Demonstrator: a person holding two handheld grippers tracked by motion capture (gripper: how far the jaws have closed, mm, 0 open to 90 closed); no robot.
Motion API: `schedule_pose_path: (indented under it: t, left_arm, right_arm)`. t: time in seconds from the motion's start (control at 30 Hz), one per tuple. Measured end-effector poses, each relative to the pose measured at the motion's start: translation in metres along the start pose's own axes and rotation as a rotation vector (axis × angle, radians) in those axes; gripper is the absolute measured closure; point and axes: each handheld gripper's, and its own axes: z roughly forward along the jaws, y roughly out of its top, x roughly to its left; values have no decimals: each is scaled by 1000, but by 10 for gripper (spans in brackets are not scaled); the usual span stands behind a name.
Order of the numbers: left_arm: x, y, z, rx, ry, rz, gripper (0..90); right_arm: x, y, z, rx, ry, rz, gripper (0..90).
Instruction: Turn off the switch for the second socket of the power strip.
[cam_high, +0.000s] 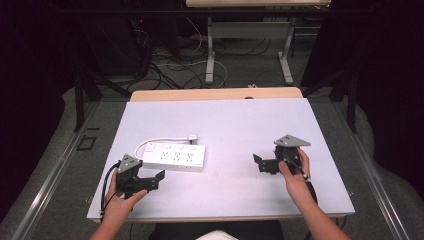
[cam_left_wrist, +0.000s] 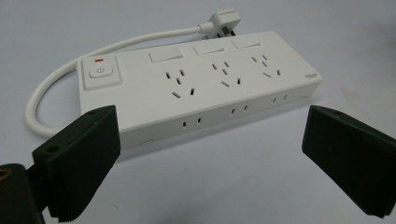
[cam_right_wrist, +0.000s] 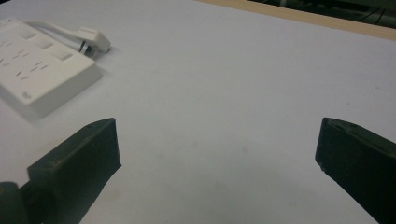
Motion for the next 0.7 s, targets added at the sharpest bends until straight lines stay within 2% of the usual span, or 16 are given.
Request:
schedule_pose_path:
  t: [0.13, 0.27, 0.37, 0.4, 0.47, 0.57, 0.7]
  left_arm:
    - [-2, 1, -1, -3, -9, -6, 52]
    - [-3, 4, 0, -12, -20, -18, 72]
    - [-5, 9, 0, -9, -40, -30, 100]
    - [-6, 11, 0, -15, -45, -32, 114]
    - [-8, 16, 1, -16, -42, -25, 148]
    - [-9, 21, 3, -1, -50, -36, 159]
    - [-11, 29, 4, -3, -42, -29, 165]
  right_arm:
    - [4, -16, -17, 4, 8, -30, 0]
    - [3, -29, -25, 20, 16, -28, 0]
    - [0, -36, -30, 17, 16, -3, 0]
    - [-1, -38, -31, 13, 22, 19, 0]
    - [-6, -40, -32, -3, 20, 27, 0]
    - [-8, -41, -34, -3, 18, 35, 1]
    - [-12, -43, -35, -10, 7, 43, 1]
